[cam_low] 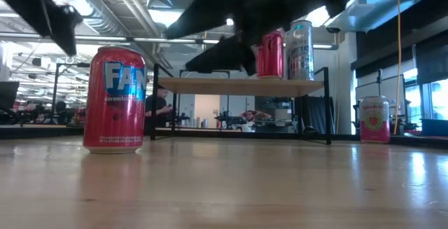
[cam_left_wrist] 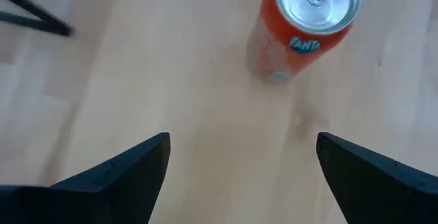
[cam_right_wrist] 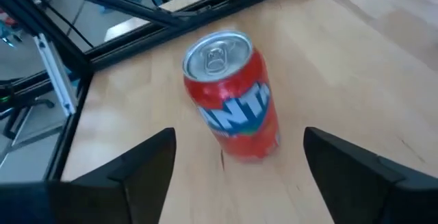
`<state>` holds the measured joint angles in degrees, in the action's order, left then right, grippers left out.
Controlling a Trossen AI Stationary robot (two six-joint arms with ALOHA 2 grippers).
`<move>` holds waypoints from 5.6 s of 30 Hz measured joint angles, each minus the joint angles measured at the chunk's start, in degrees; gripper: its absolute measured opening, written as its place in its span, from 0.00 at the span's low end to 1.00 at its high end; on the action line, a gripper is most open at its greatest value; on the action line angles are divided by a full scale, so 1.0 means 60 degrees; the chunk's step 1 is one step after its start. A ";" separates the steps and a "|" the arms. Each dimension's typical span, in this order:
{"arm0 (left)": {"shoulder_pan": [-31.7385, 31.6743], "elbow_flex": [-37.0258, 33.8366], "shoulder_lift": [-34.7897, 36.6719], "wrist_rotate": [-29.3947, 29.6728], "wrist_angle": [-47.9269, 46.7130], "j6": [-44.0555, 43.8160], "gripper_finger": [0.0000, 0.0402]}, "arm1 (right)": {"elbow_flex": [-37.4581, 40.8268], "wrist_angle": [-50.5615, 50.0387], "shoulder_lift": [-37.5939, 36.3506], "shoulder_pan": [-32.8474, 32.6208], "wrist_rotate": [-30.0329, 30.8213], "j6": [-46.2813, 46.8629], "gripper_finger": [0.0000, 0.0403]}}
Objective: Place canned beverage on shelf
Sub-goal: Put the left red soda can on the shelf
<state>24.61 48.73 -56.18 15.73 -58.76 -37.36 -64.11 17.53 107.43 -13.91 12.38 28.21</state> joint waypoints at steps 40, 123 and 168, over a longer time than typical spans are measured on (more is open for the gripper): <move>0.0010 -0.4094 -0.0117 0.0615 0.7223 0.1836 0.89 | -0.3131 0.0616 0.3138 -0.0106 0.1006 -0.0895 0.75; 0.0163 -0.1158 0.1956 0.0463 0.2754 0.1879 0.89 | -0.3113 -0.1032 0.0548 -0.0073 0.4800 -0.1966 0.63; 0.0167 -0.1161 0.1902 0.0972 0.3456 0.2087 0.89 | -0.3120 -0.3163 0.0103 0.3595 0.7859 0.0607 0.64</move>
<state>25.61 41.76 -44.77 21.56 -38.02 -24.84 -82.83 -1.45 108.05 7.66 59.54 31.85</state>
